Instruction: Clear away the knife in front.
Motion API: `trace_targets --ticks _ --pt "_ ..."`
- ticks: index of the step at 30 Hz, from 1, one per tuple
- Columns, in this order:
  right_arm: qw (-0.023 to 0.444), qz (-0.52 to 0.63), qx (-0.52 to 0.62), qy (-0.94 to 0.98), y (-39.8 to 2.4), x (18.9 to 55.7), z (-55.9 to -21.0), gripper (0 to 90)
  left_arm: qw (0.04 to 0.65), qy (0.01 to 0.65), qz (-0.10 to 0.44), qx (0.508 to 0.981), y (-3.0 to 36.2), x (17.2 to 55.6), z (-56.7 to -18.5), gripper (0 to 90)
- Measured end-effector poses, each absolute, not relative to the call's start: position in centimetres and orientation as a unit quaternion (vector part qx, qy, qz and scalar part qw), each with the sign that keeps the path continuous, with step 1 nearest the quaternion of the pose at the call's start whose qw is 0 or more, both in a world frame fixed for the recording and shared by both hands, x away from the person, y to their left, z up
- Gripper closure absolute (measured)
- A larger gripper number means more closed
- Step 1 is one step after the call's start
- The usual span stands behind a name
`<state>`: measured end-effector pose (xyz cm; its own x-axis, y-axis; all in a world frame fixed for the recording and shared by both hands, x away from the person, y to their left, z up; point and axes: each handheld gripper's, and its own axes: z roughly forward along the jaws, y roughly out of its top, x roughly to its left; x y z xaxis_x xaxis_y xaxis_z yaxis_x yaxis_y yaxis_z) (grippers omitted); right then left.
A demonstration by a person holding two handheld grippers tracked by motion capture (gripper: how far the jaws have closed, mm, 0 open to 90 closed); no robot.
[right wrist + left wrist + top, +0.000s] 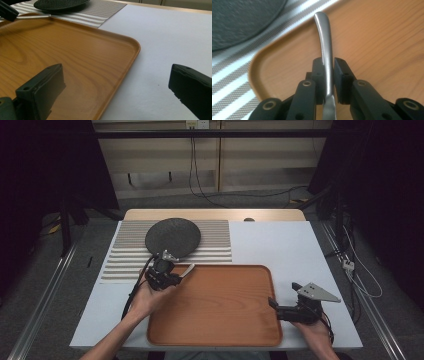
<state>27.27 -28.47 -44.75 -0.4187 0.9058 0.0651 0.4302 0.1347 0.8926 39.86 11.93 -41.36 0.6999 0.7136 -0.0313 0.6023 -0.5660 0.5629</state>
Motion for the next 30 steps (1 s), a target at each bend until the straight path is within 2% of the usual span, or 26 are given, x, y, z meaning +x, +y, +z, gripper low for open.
trace_targets --ticks 15,25,30 --pt "0.260 0.457 0.472 0.708 -28.5 27.2 -44.7 0.0 0.262 0.376 0.081 0.885 10.1 39.6 -42.9 79.8" --pt "0.258 0.459 0.470 0.709 -28.5 27.3 -44.7 0.0 0.261 0.380 0.080 0.884 10.1 38.8 -42.9 79.3" --pt "0.257 0.460 0.468 0.709 -28.4 27.3 -44.7 0.0 0.266 0.388 0.061 0.880 10.6 38.3 -42.9 76.4"
